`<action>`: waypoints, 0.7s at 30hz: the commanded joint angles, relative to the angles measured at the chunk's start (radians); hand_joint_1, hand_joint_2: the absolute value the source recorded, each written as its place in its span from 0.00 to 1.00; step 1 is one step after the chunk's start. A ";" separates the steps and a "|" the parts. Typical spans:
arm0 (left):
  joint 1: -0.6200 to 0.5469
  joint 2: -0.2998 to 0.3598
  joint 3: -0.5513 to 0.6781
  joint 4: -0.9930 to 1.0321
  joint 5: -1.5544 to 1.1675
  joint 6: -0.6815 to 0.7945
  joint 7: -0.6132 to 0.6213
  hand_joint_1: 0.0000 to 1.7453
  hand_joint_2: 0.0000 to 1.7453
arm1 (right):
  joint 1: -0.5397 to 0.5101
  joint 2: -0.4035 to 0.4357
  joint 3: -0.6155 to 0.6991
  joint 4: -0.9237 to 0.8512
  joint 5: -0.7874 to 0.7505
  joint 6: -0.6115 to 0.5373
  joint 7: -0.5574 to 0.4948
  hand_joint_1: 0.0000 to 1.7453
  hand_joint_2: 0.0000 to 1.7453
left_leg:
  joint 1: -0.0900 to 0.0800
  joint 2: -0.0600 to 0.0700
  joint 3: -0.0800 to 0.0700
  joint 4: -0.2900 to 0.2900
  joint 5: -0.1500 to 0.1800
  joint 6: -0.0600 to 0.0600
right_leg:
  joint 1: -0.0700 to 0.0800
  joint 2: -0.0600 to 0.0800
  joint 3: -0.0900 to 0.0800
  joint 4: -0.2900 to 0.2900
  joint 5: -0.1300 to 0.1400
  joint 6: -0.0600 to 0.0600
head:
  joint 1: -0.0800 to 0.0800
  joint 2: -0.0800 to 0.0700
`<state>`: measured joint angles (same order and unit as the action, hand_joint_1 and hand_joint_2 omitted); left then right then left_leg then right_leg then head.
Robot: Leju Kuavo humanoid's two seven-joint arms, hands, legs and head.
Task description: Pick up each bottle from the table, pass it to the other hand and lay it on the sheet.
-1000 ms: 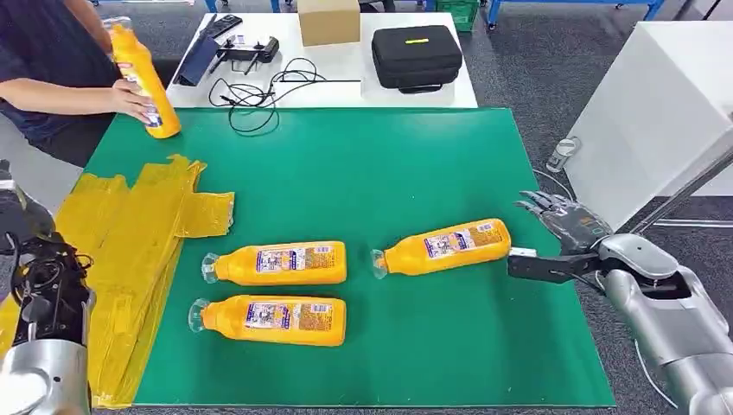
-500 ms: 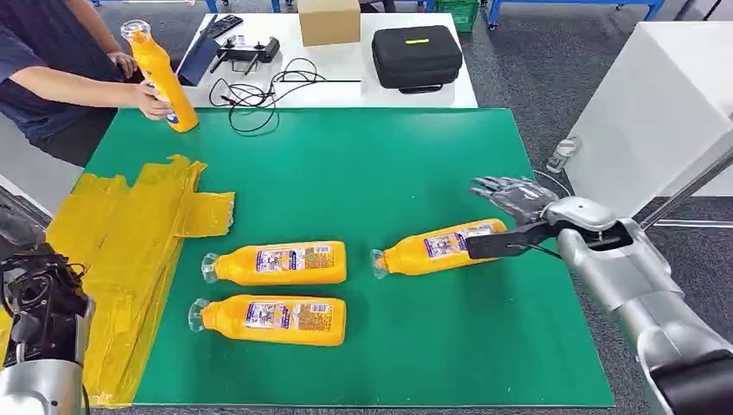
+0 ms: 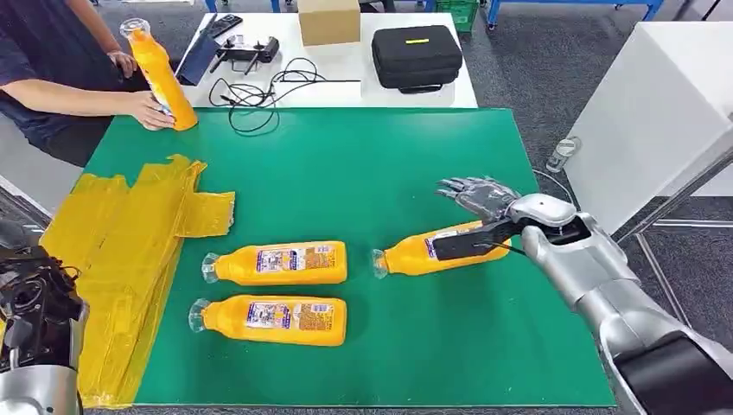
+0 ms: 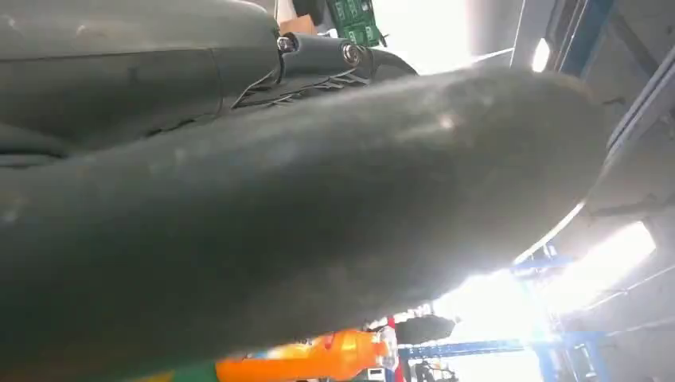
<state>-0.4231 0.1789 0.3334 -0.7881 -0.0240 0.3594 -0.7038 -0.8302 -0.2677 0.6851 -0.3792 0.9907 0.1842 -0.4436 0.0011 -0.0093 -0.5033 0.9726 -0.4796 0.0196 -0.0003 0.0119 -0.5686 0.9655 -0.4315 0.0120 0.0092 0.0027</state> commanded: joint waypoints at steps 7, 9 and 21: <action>-0.060 -0.031 0.006 0.044 -0.001 0.031 0.006 0.00 0.00 | -0.012 0.168 0.032 0.129 -0.018 0.070 0.102 0.00 1.00 | 0.002 -0.001 0.002 0.001 -0.001 -0.001 | 0.004 -0.003 0.002 0.000 -0.001 0.001 | 0.000 0.000; -0.080 -0.042 -0.001 0.067 -0.008 0.034 0.006 0.00 0.00 | 0.007 0.147 0.023 0.135 -0.025 0.085 0.115 0.00 1.00 | 0.001 -0.004 0.001 0.001 0.000 -0.001 | 0.003 -0.004 0.001 0.000 -0.001 0.001 | 0.000 0.000; -0.103 -0.066 -0.014 0.083 -0.021 0.052 0.006 0.00 0.00 | 0.066 0.128 0.023 0.146 -0.020 0.103 0.151 0.00 1.00 | 0.000 -0.003 0.000 0.002 0.000 -0.001 | 0.000 -0.004 0.001 0.000 -0.001 0.000 | 0.000 0.000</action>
<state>-0.4630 0.1461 0.3285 -0.7714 -0.0427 0.4105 -0.7038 -0.7462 -0.1396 0.7134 -0.2888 0.9728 0.2857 -0.2945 0.0009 -0.0096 -0.5034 0.9737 -0.4798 0.0196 -0.0002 0.0120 -0.5692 0.9656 -0.4316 0.0118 0.0095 0.0031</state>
